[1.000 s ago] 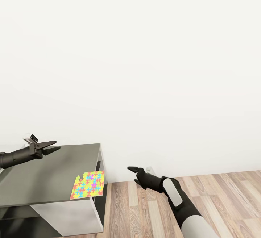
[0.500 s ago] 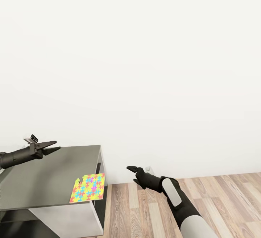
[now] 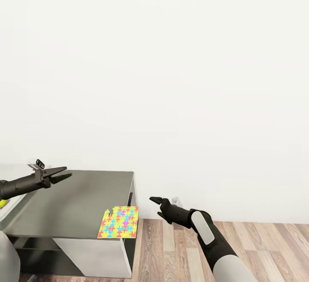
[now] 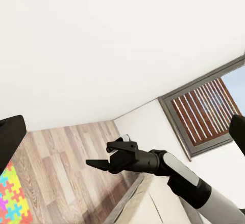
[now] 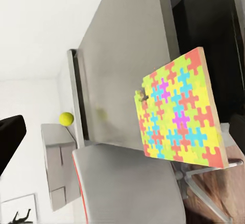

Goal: Put all the toys in the child's room - the three board games (two on the bed and one on the table), the two jigsaw puzzles on the table, and the tennis ball on the table - inside the toy box on the table in the child's room.

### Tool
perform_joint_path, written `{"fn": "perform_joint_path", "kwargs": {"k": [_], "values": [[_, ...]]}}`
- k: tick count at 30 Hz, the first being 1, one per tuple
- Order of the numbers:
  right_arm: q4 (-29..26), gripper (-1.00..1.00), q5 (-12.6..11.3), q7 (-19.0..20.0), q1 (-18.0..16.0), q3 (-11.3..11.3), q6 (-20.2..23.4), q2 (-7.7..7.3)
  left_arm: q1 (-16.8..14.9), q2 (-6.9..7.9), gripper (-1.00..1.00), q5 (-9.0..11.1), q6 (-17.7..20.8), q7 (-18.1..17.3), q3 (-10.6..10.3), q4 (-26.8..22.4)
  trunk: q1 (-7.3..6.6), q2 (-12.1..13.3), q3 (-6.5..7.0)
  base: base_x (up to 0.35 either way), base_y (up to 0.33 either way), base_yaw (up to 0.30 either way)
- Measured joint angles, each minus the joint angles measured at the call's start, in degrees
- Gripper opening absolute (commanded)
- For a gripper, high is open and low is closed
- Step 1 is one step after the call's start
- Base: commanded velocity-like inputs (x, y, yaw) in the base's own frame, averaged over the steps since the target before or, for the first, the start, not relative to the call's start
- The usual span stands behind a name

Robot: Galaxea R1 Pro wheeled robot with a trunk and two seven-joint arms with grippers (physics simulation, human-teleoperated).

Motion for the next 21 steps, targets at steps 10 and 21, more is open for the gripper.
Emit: {"fn": "perform_joint_path", "kwargs": {"k": [10, 21], "values": [[0.0, 1.0, 0.0, 0.1, 0.0, 0.0, -0.1, 0.0, 0.0, -0.01, 1.0, 0.0, 0.0, 0.0, -0.1, 0.0, 1.98, -3.6, -1.62, 0.001, 0.0, 0.071], [0.0, 1.0, 0.0, 0.0, 0.0, -0.1, -0.1, -0.13, 0.0, -0.01, 1.0, 0.1, 0.0, 0.0, -0.2, 0.0, 2.42, -4.4, -1.99, 0.0, 0.0, 0.002]]}}
